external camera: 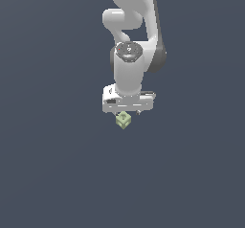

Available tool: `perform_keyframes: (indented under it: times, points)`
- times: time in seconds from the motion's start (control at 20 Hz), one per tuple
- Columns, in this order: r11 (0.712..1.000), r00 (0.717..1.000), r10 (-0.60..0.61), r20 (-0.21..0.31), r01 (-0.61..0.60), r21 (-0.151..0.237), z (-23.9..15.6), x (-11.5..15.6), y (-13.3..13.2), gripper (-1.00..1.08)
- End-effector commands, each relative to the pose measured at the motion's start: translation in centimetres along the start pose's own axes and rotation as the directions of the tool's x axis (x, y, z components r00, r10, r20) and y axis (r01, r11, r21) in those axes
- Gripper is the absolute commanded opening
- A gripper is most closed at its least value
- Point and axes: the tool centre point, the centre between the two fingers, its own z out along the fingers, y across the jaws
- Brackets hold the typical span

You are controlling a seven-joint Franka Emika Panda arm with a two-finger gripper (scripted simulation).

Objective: Pick up the object and move it to a goal position.

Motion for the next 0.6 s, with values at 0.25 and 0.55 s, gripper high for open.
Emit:
perform_keyframes:
  times: [0.25,0.55]
  points:
    - [1.000,1.000,0.014,0.002,-0.014,0.016,-0.1,0.0,-0.7,1.00]
    - [0.999,1.000,0.030,0.005,-0.030,0.035,-0.2,-0.1,-1.3,1.00]
